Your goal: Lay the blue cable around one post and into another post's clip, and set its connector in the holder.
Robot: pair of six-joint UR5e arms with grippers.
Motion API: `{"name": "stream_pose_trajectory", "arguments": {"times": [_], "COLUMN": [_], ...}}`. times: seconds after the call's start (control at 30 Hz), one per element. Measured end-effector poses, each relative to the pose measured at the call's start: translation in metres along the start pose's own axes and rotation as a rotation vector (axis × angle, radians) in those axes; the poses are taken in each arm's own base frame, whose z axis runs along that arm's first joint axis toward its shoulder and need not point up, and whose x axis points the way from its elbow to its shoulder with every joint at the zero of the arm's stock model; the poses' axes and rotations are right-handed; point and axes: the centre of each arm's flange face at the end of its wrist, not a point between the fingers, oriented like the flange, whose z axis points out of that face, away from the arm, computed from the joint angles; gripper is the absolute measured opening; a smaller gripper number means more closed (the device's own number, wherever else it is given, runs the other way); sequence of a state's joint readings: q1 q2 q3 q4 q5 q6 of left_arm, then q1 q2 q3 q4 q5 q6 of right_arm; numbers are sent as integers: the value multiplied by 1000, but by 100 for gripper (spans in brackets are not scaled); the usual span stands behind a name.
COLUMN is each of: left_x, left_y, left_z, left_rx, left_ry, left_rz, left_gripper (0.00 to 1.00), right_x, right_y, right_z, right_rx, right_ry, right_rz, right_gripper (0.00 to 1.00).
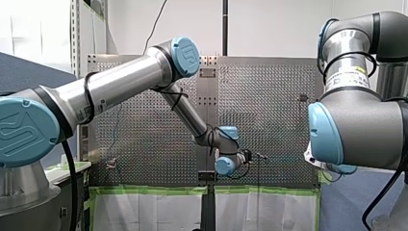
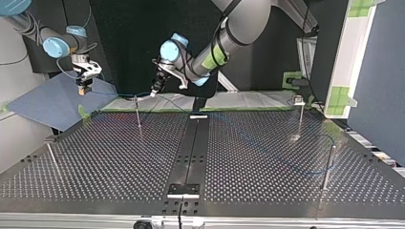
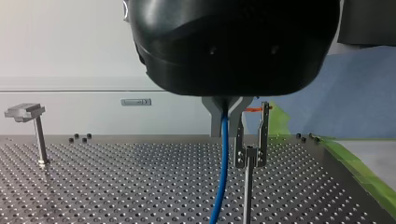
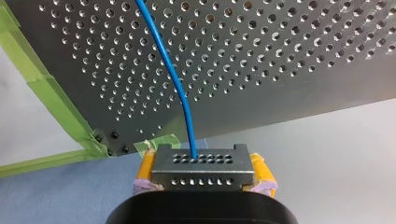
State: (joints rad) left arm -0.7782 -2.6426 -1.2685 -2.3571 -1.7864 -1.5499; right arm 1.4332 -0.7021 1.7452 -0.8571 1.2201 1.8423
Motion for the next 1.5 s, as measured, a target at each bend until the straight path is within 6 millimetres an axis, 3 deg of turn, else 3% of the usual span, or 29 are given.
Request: {"name": "stream_pose_trajectory", "arguments": {"times": [0.37, 1.0, 1.5], "left_x": [8, 15, 36], "left_y": [2, 27, 17], "left_z": [-3, 5, -1], "left_rx": [19, -12, 19], "left_ry": [9, 2, 22], "left_rz": [-6, -46, -48], "left_gripper": [0, 0, 0], "right_x": [-1, 0, 0], "right_y": [-4, -3, -4], "right_z": [0, 1, 2], "right_rx": [9, 12, 16], "right_ry": [-1, 6, 13], "right_rz": [-3, -2, -2], "right_gripper": [0, 0, 0]}}
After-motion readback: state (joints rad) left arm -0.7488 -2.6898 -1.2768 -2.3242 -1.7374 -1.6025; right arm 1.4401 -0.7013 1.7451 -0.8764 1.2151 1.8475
